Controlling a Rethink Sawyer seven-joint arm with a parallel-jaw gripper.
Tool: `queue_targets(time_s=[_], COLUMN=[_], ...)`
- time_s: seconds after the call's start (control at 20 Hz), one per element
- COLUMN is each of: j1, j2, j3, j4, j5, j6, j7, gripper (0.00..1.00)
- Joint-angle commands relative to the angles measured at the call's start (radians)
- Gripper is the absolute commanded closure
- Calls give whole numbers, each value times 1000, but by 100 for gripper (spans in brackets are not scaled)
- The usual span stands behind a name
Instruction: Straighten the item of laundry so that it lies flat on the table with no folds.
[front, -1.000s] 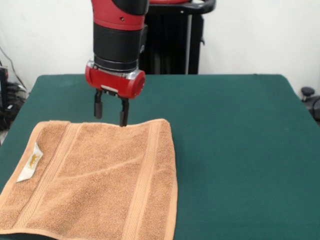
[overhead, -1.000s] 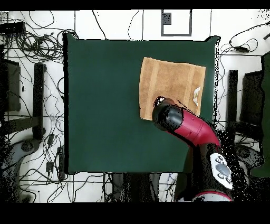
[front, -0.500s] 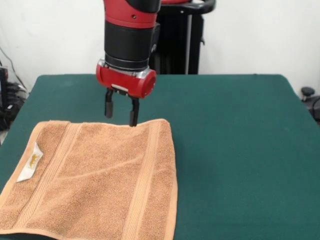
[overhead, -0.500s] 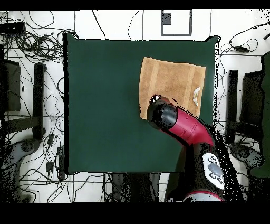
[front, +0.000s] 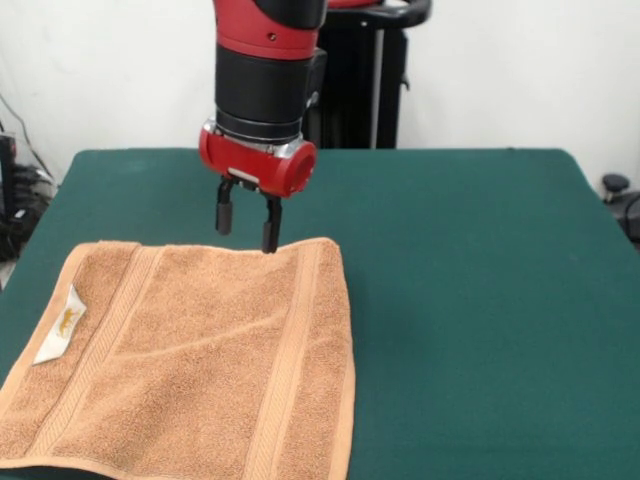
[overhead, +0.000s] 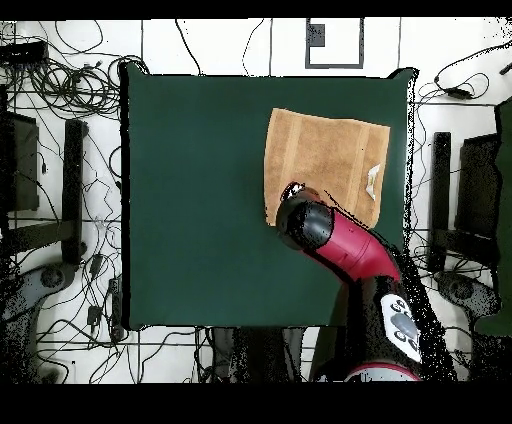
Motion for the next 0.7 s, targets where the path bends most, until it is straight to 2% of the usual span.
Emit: queue_targets(time_s=[0.05,0.4,0.7], j1=[34,33,103], j2=[82,81,104], j3=[72,50,-22], j4=[119,102,92], j5=[59,54,169], j6=[-84,-59,-43], j7=[295,256,383], gripper=[0,0,0])
